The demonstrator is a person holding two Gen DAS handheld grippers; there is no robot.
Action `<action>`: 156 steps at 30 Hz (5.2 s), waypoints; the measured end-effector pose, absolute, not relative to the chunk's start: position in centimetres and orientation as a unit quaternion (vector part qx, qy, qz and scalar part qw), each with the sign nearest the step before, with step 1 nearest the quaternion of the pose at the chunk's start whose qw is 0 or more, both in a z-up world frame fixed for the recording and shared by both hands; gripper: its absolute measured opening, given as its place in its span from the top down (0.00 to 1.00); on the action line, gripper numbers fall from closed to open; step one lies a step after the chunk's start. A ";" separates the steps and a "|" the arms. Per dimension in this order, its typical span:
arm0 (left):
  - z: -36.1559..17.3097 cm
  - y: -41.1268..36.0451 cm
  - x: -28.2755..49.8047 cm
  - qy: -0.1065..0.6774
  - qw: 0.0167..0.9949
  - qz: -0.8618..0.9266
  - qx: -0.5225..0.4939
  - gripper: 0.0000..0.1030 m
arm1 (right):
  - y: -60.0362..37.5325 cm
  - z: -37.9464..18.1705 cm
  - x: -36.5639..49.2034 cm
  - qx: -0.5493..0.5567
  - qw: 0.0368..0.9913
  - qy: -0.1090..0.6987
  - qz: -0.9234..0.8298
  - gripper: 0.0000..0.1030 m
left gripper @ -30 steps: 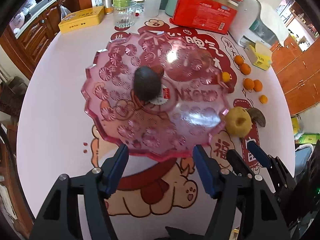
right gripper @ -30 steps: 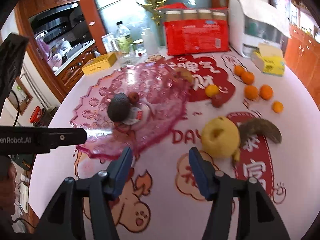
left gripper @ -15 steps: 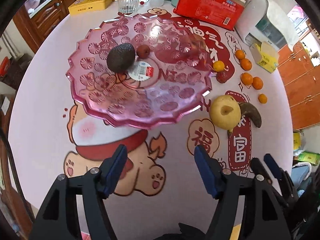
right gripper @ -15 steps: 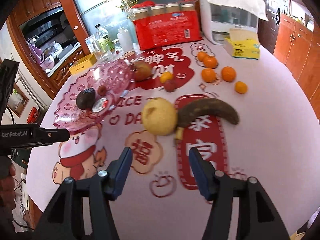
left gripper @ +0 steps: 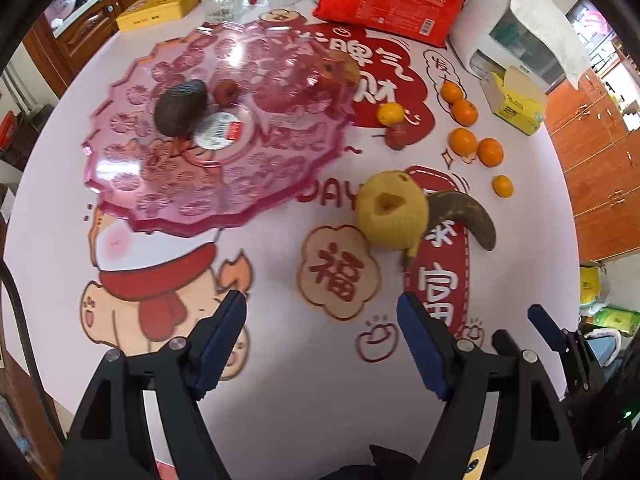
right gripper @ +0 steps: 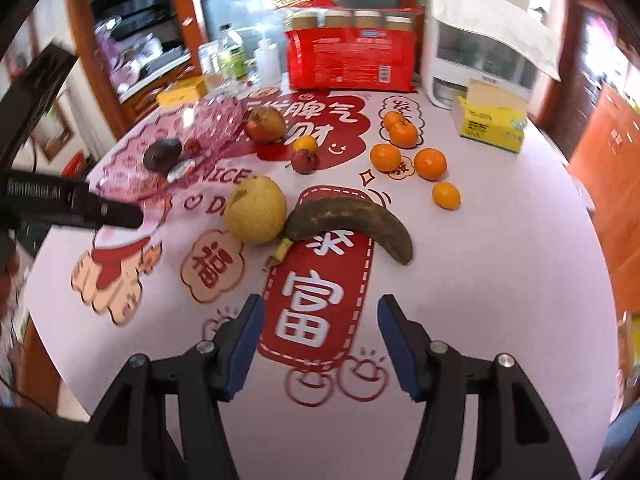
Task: Organize fruits
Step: 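Move the left tool toward the yellow pear while the right tool approaches the brown banana, then grasp the yellow pear with the left tool while the right tool grasps the brown banana, then carry pear and banana over the pink bowl and open both tools to drop them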
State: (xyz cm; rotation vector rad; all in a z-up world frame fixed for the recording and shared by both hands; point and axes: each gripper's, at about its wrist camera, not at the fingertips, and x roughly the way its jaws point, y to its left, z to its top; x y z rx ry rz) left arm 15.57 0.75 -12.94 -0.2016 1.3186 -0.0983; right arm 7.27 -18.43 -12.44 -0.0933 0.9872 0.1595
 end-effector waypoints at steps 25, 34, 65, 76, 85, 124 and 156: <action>-18.1 -5.5 23.0 0.677 0.726 -0.018 -0.122 0.16 | -21.8 -15.9 16.6 -0.244 0.833 0.433 0.245 0.43; -20.1 -5.8 24.0 0.673 0.722 -0.013 -0.161 0.16 | -22.4 -18.6 18.6 -0.243 0.826 0.422 0.284 0.43; -22.9 -6.4 26.3 0.654 0.733 0.001 -0.188 0.34 | -20.6 -20.5 19.8 -0.205 0.814 0.472 0.269 0.61; -21.9 -6.0 24.3 0.646 0.743 -0.018 -0.175 0.35 | -21.5 -19.4 15.7 -0.137 0.814 0.525 0.208 0.70; -19.5 -5.3 20.8 0.636 0.756 -0.020 -0.152 0.35 | -22.5 -16.9 11.5 -0.094 0.832 0.522 0.165 0.70; -6.9 17.7 19.2 0.594 0.803 -0.019 -0.054 0.34 | -3.4 -10.2 17.5 -0.016 0.873 0.457 0.169 0.70; -16.1 17.1 28.9 0.609 0.777 -0.157 -0.035 0.34 | 2.3 -16.4 29.6 0.013 0.841 0.540 0.022 0.70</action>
